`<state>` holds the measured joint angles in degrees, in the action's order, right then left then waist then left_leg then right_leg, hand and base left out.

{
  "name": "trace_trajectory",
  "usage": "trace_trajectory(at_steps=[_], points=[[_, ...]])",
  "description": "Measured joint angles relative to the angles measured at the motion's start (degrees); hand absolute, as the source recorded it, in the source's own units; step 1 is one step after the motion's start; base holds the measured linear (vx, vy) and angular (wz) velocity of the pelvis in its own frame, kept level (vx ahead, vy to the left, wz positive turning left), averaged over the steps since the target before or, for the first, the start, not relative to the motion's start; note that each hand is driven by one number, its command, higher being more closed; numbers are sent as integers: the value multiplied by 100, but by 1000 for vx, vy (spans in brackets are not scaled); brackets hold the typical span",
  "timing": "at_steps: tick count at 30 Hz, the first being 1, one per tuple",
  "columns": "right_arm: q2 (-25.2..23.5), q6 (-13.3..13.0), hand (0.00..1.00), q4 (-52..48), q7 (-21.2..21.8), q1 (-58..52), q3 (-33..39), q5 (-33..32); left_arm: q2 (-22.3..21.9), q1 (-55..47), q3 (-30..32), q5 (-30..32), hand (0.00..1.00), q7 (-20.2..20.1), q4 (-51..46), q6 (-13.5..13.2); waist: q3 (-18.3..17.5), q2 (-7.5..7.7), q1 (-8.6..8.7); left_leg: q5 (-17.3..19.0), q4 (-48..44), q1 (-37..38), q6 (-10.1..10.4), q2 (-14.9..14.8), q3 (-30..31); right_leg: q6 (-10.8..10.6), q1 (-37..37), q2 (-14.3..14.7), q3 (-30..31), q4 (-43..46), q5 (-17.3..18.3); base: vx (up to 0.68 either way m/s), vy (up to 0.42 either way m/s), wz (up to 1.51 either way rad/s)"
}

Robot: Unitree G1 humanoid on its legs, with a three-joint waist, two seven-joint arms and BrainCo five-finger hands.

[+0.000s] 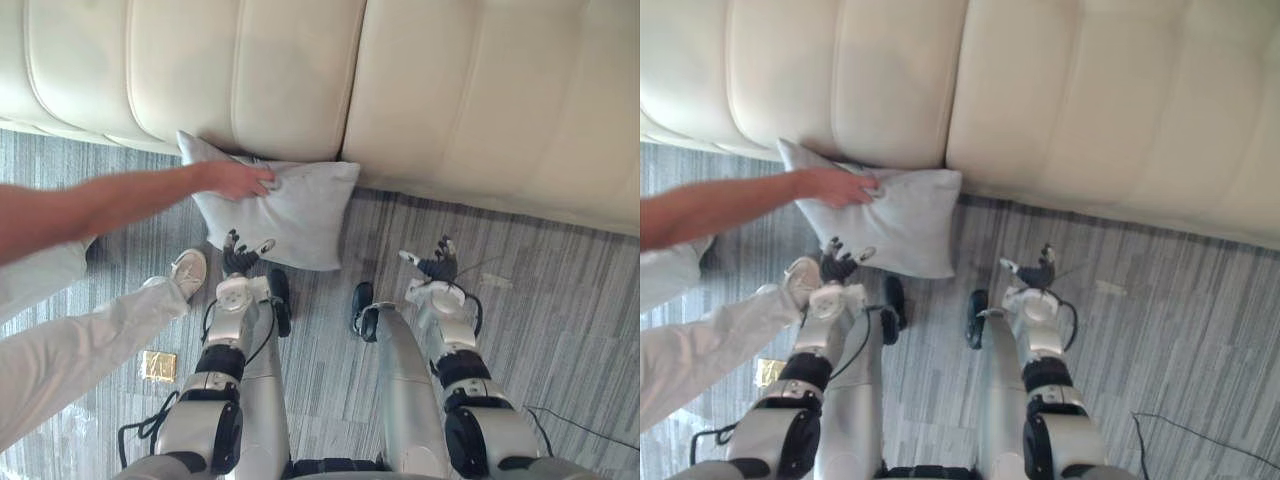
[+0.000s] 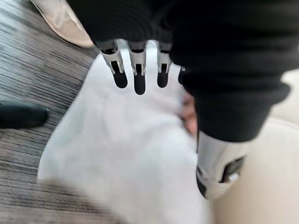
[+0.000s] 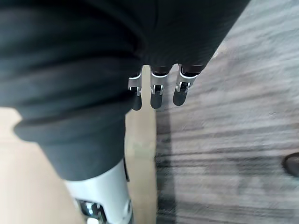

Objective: Pick up cushions and gather them together orderly.

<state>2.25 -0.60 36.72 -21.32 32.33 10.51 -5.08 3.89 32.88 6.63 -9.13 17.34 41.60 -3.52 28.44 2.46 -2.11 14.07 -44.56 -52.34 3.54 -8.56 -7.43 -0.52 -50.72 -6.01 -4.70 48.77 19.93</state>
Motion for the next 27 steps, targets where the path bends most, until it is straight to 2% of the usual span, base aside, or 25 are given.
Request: trace_trajectory(at_steps=[9,18,21,25,27], points=[[-21,-12,0,0,-5,-135,-301,51,-308,-83,-459,27,0,73,-40,2,-3,0,-4,-38,216,302,-36,54,-15,0,287,-75,-94,-111,-1,12,-21,3],[-193,-61,0,-207,66,-1490,-483,63,-473,-1128,-794,137,0,85,-38,5,-77,4,-8,-166,804,1633,-28,153,-85,-30,1572,-107,-135,-625,-60,-2,-4,0],[-195,-64,0,-213,120,-2061,-518,64,-477,-1612,-833,139,0,5,-36,5,-334,13,-9,-254,1120,2101,-28,201,-106,-28,2025,-114,-152,-909,-124,0,0,0],[-217,-68,0,-193,292,-3102,-622,83,-445,-2462,-827,152,0,-150,81,3,-971,26,-11,-395,1818,3018,10,234,-128,-38,2956,-104,-295,-1579,-251,8,0,1],[-236,-66,0,-149,345,-3379,-622,207,-394,-2666,-825,188,0,-192,220,7,-1154,41,-10,-493,2108,3290,22,264,-139,-33,3210,-105,-343,-1811,-309,29,-12,5]])
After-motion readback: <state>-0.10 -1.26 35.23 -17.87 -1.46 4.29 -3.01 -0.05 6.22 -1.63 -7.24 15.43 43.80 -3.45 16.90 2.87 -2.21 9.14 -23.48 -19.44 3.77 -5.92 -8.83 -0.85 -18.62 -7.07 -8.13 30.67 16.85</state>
